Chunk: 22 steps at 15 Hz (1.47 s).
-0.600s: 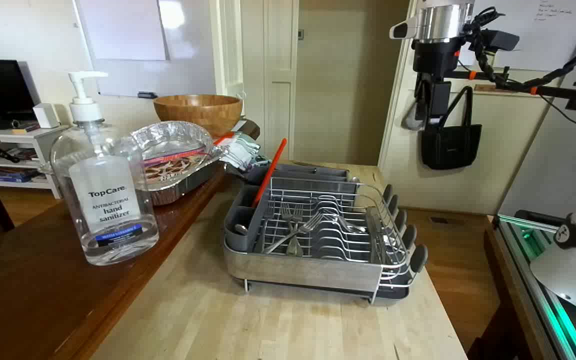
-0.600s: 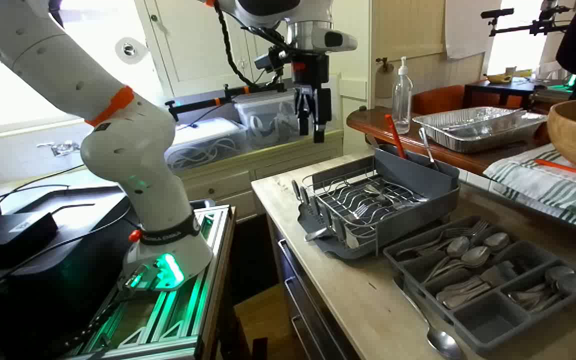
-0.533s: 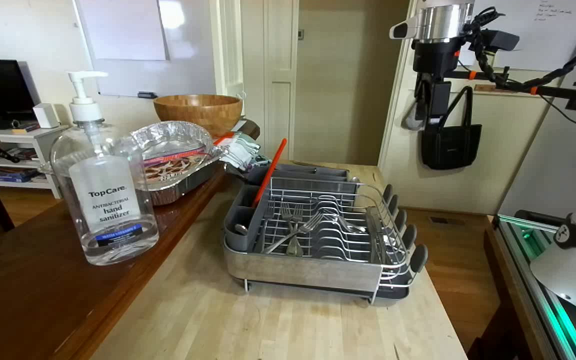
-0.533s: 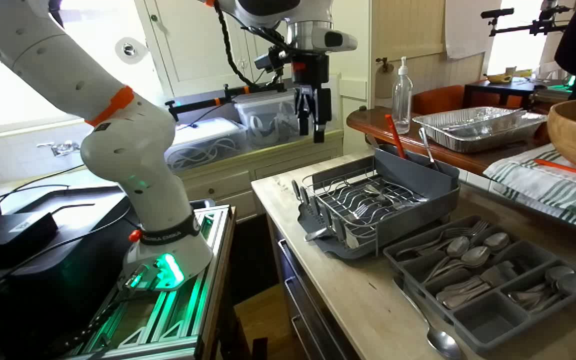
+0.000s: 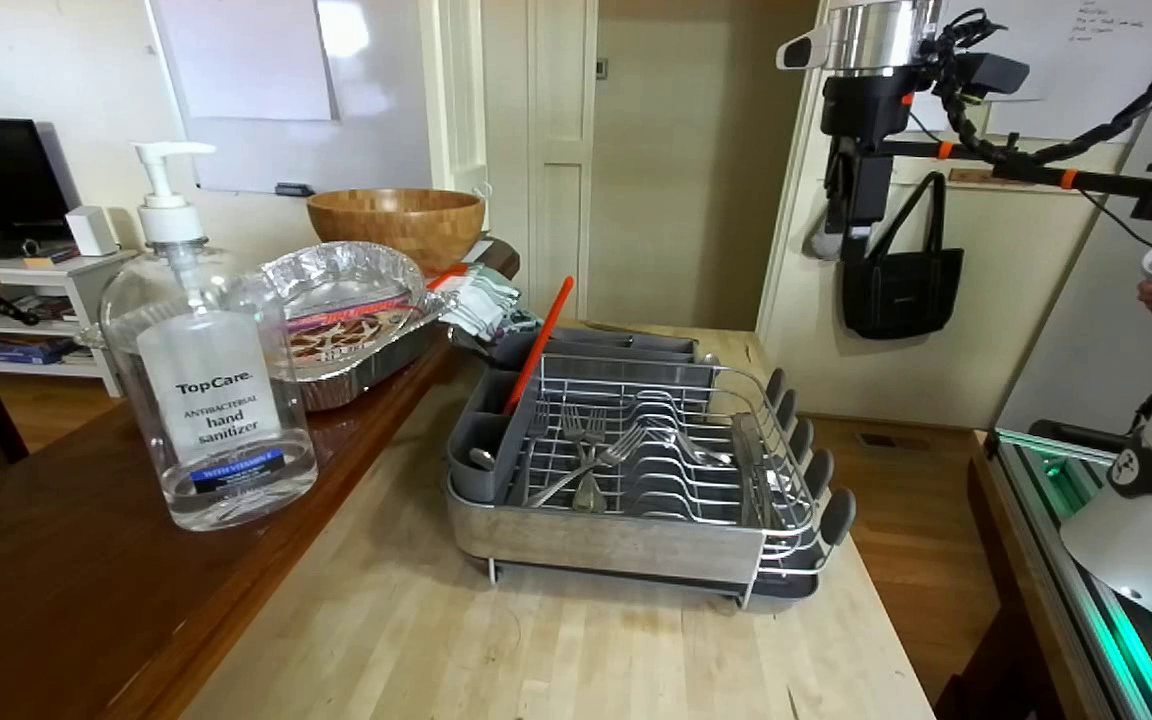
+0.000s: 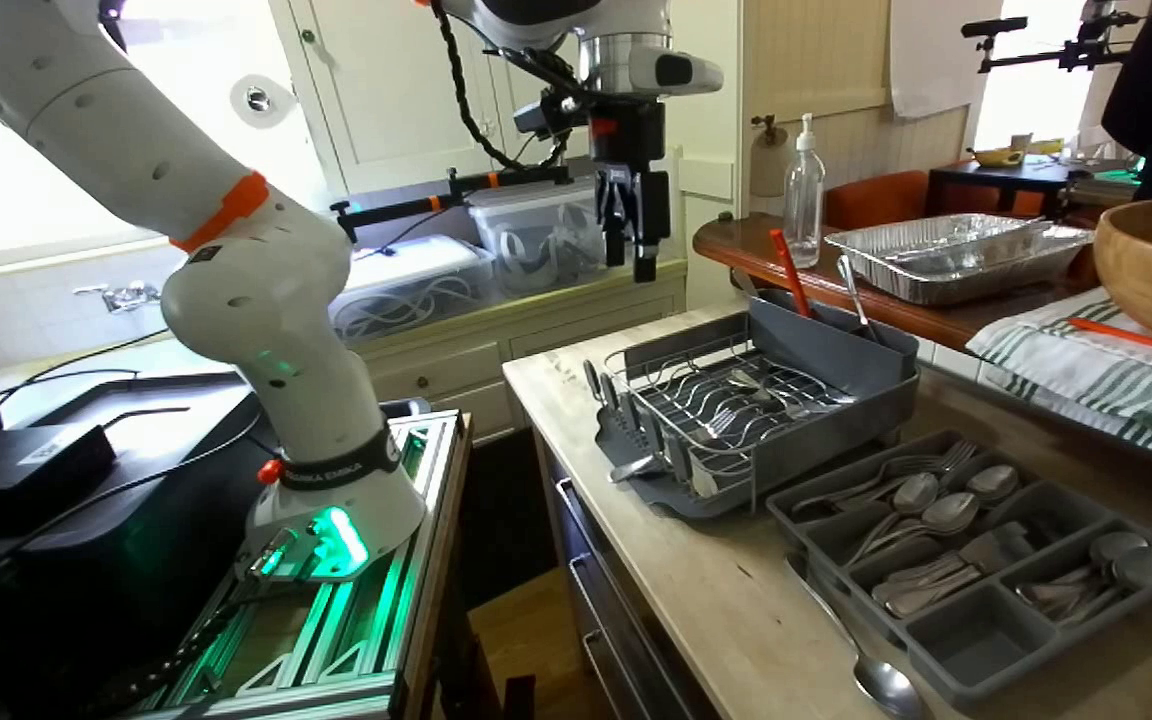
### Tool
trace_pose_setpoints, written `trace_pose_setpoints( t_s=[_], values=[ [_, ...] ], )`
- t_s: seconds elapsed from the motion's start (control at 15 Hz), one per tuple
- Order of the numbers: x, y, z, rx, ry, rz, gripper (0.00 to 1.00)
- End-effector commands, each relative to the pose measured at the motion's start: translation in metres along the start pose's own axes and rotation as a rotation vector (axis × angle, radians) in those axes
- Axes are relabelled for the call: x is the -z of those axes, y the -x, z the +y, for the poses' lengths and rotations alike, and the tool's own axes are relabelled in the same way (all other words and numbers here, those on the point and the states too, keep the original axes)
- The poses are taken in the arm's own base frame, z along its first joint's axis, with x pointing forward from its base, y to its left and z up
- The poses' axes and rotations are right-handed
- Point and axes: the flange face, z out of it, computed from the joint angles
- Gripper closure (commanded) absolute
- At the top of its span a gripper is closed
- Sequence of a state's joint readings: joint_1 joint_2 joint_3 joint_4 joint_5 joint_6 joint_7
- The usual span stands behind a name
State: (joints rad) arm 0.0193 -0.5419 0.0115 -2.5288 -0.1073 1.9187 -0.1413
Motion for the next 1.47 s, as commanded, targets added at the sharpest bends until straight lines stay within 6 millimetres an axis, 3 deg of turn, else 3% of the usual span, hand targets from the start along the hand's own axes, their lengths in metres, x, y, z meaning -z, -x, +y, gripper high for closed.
trace_pose_setpoints(
  t_s=[0.0,0.6,0.8,1.0,1.07,1.2,1.4],
  values=[
    [0.000,-0.018,0.014,0.008,-0.041,0.016,0.00],
    [0.021,-0.069,0.130,0.119,-0.199,0.048,0.00],
    [0.024,-0.088,0.192,0.148,-0.236,0.046,0.00],
    [0.021,-0.102,0.248,0.046,-0.265,0.046,0.00],
    [0.028,-0.081,0.218,0.079,-0.221,0.072,0.00],
    [0.022,-0.091,0.244,0.045,-0.233,0.063,0.00],
    [0.018,-0.101,0.249,0.043,-0.235,0.052,0.00]
  ],
)
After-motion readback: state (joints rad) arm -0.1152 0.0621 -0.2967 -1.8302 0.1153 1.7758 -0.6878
